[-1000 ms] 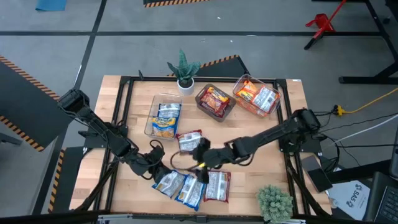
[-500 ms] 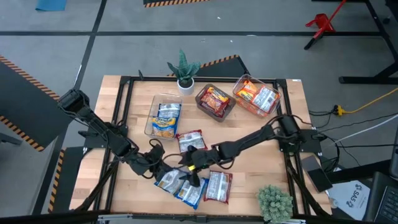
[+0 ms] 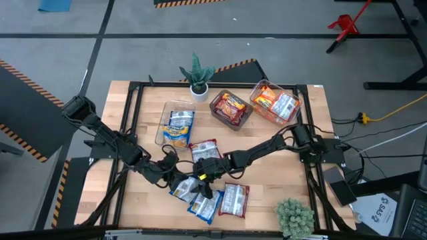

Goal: Sort Maruchan noodles
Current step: Put the blue noodle pack into the left transparent bin

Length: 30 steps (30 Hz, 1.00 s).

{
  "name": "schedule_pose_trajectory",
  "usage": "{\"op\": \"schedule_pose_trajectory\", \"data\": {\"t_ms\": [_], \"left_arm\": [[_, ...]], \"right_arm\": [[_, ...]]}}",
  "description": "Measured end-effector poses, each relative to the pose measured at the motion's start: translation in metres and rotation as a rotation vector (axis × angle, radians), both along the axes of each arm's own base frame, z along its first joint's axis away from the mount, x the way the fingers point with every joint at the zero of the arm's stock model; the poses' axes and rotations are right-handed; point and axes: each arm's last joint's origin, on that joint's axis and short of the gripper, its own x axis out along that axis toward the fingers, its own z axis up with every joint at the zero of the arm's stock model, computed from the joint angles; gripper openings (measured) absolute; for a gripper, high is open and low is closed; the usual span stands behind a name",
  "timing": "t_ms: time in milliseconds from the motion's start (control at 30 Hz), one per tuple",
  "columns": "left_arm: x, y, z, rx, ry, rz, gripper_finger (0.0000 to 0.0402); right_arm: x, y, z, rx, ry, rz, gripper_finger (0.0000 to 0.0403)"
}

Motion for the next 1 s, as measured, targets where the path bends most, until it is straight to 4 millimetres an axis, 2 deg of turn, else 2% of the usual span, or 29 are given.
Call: {"op": "schedule_pose_trajectory", "data": {"t_ms": [200, 333, 433, 600, 800, 867, 1000], "left_arm": [[0.002, 0.003, 0.0, 0.035, -0.003, -0.007, 0.0003], [0.005, 0.006, 0.003, 0.011, -0.005, -0.031, 0.0028], [0.003, 0.011, 0.013, -0.014, -0.024, -0.084, 0.0054], [-0.012, 0.024, 0.034, -0.071, -0.03, -0.168, 0.0085], [-0.041, 0.038, 0.062, -0.138, -0.082, -0.236, 0.0085], [-0.05, 0.043, 0.072, -0.153, -0.126, -0.233, 0.0083], [-0.067, 0.052, 0.088, -0.167, -0.226, -0.194, 0.0083]], "right_arm": [[0.001, -0.007, -0.001, -0.004, 0.02, -0.028, 0.0155], [0.001, -0.011, 0.0, 0.008, 0.031, -0.012, 0.0068], [0.001, -0.011, -0.001, 0.012, 0.039, -0.003, 0.0026], [0.001, -0.012, -0.001, 0.011, 0.04, -0.004, 0.0025], [0.005, -0.018, 0.005, -0.005, 0.047, -0.012, 0.0028], [0.01, -0.022, 0.014, -0.041, 0.029, -0.011, 0.0024], [0.021, -0.027, 0.047, -0.139, -0.005, 0.004, 0.0025]]}}
